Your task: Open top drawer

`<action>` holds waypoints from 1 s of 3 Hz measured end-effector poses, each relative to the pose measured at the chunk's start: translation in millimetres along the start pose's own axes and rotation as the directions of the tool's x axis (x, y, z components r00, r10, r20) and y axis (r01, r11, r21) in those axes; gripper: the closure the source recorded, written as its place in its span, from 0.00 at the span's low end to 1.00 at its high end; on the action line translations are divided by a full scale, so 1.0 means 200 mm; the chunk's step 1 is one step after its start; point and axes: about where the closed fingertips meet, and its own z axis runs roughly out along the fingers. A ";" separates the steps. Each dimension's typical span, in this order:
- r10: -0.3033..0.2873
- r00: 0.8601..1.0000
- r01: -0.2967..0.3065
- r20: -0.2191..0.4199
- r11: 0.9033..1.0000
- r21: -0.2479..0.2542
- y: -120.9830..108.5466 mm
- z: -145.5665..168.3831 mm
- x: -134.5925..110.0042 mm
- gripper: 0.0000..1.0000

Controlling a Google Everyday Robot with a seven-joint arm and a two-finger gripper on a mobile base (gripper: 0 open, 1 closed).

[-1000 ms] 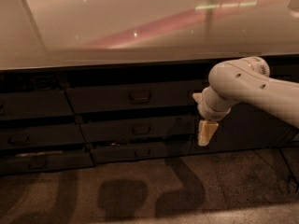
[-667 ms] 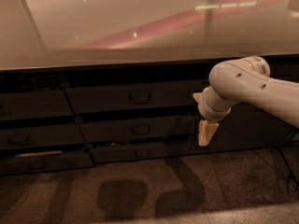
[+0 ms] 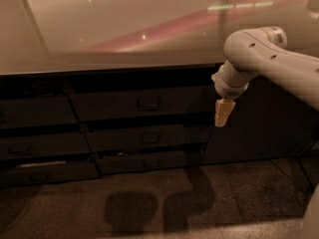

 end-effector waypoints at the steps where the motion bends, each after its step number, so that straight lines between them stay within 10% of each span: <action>1: 0.000 1.000 0.000 0.000 1.000 0.000 0.00 0.00 0.00 0.00; 3: 0.037 0.999 -0.035 0.022 0.993 -0.117 -0.09 0.22 0.19 0.00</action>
Offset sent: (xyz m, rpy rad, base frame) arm 0.0492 -0.0384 -0.0231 -0.0631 0.0940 -0.0766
